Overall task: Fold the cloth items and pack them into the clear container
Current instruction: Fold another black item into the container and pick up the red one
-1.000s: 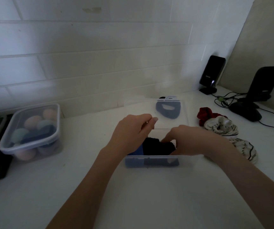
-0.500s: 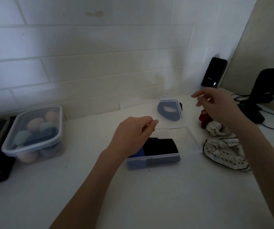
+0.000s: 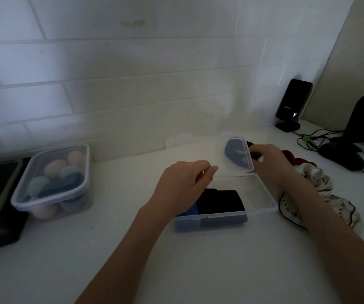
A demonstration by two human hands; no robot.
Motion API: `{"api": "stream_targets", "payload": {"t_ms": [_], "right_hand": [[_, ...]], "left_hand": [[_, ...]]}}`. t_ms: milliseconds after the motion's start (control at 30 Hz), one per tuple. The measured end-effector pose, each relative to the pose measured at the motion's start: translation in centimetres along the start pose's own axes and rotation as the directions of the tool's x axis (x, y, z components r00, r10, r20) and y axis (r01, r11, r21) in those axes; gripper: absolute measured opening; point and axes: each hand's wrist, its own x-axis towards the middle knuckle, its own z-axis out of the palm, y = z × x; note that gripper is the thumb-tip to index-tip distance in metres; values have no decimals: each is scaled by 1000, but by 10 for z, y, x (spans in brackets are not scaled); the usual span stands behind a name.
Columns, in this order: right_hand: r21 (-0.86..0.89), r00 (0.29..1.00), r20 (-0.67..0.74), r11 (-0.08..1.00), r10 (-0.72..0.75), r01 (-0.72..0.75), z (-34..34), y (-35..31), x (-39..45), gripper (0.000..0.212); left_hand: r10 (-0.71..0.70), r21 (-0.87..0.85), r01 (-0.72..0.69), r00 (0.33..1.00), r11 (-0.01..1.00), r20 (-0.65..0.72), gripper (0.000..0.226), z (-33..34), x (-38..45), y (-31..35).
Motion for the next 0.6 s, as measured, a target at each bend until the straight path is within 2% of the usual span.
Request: {"api": "stream_targets", "payload": {"t_ms": [67, 167, 267, 333, 367, 467, 533, 600], "right_hand": [[93, 983, -175, 995, 56, -40, -11, 1, 0, 8], [44, 944, -329, 999, 8, 7, -37, -12, -1, 17], [218, 912, -410, 973, 19, 78, -63, -43, -9, 18], [393, 926, -373, 913, 54, 105, -76, -63, -15, 16], [489, 951, -303, 866, 60, 101, -80, -72, -18, 15], [625, 997, -78, 778, -8, 55, -81, -97, -27, 14], [679, 998, -19, 732, -57, 55, -72, -111, -30, 12], [718, 995, 24, 694, -100, 53, -64, -122, -31, 10]], "left_hand": [[1, 7, -1, 1000, 1000, -5, 45, 1, 0, -1], [-12, -4, 12, 1000, 1000, -7, 41, 1, 1, -1], [-71, -185, 61, 996, 981, -50, 32, 0, 2, 3], [-140, -376, 95, 986, 922, -94, 21, -3, 3, 8], [-163, -462, 97, 981, 882, -107, 21, -5, 4, 10], [-185, -621, 91, 979, 778, -88, 55, -11, 5, 7], [-181, -672, 120, 983, 731, -21, 74, -13, 5, 4], [-177, -700, 155, 983, 697, 41, 83, -13, 5, 4]]}}
